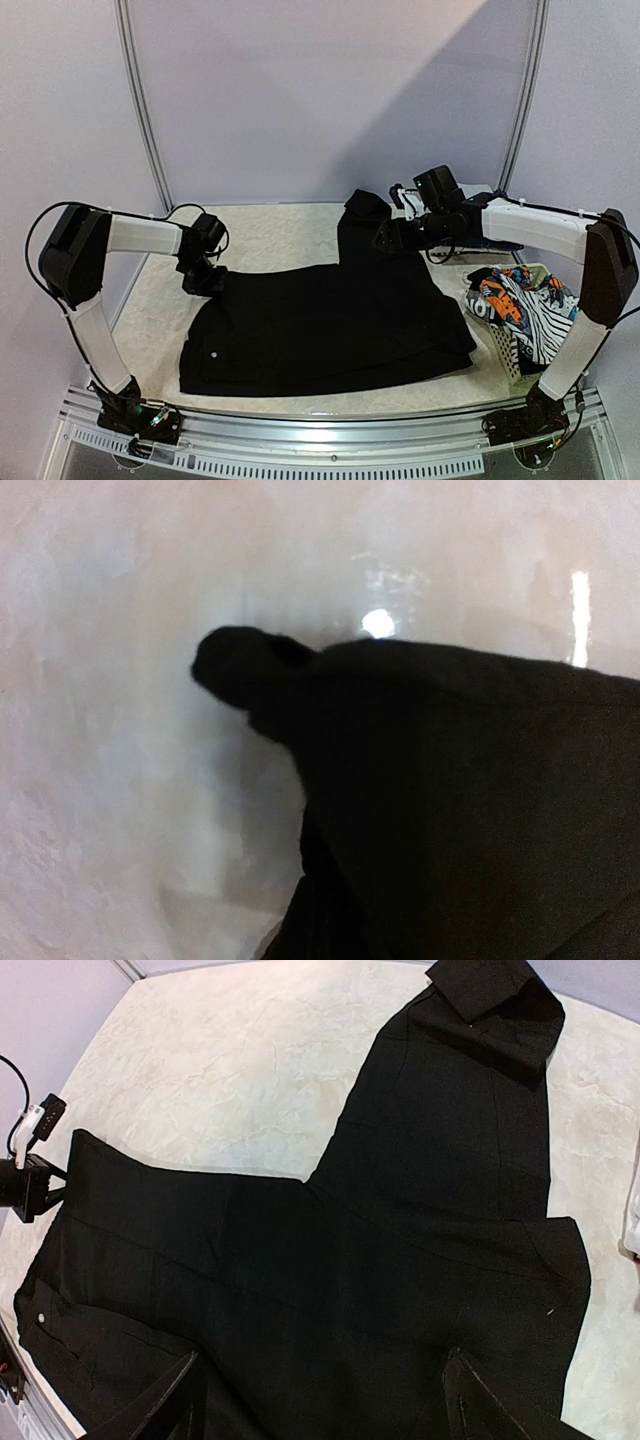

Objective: Fold and stack the mixed laundry pile
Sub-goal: Move the 1/3-folded shirt to the center of the board, then fold the 1/3-folded tank top at the center of the board.

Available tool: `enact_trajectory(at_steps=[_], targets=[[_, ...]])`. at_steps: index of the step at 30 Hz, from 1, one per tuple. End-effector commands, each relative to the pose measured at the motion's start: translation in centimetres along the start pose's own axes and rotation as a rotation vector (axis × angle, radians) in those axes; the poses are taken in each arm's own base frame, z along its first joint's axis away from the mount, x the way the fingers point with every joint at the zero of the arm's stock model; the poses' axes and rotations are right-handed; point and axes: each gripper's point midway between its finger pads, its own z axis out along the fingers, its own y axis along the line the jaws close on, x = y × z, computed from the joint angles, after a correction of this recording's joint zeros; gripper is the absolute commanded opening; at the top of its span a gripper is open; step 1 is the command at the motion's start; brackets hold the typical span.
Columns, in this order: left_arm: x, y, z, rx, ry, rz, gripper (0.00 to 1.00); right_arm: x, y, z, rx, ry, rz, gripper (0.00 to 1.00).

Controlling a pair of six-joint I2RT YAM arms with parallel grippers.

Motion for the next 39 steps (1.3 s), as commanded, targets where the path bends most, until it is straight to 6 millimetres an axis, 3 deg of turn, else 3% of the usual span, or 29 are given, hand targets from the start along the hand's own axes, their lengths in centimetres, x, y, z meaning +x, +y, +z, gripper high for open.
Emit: enact_trajectory(at_steps=[1, 8, 14, 16, 21, 23, 26, 30, 34, 39], targets=[[0.3, 3.0, -1.5, -0.141, 0.003, -0.016, 0.00, 0.0, 0.0, 0.3, -0.007, 0.000, -0.006, 0.83], [-0.8, 7.0, -4.2, -0.240, -0.038, -0.079, 0.00, -0.3, 0.1, 0.3, -0.010, -0.004, -0.008, 0.83], [-0.5, 8.6, -3.9, -0.261, -0.026, -0.111, 0.00, -0.5, 0.2, 0.2, -0.014, -0.009, -0.009, 0.83], [-0.7, 8.8, -3.8, -0.270, -0.031, -0.119, 0.12, -0.8, 0.3, 0.2, -0.018, -0.014, -0.010, 0.83], [-4.0, 8.6, -5.8, -0.245, -0.151, -0.133, 0.71, -2.5, 0.4, 0.2, -0.017, -0.038, -0.027, 0.84], [-5.9, 8.2, -6.6, -0.205, -0.213, -0.122, 0.82, -3.6, -0.3, 0.3, -0.010, -0.047, -0.031, 0.86], [-8.1, 7.8, -6.4, -0.113, -0.243, -0.138, 0.81, -5.4, -2.1, 0.3, 0.002, -0.068, -0.019, 0.87], [-9.9, 6.3, -4.4, 0.075, -0.215, -0.115, 0.69, -7.9, -4.2, 0.2, 0.012, -0.108, -0.027, 0.89], [-10.7, 5.2, -2.8, 0.227, -0.172, -0.108, 0.57, -9.3, -3.0, 0.9, -0.089, -0.087, -0.078, 0.90], [-10.1, 5.4, -2.2, 0.252, -0.128, -0.109, 0.48, -7.8, -1.2, 2.1, -0.230, -0.043, -0.068, 0.91]])
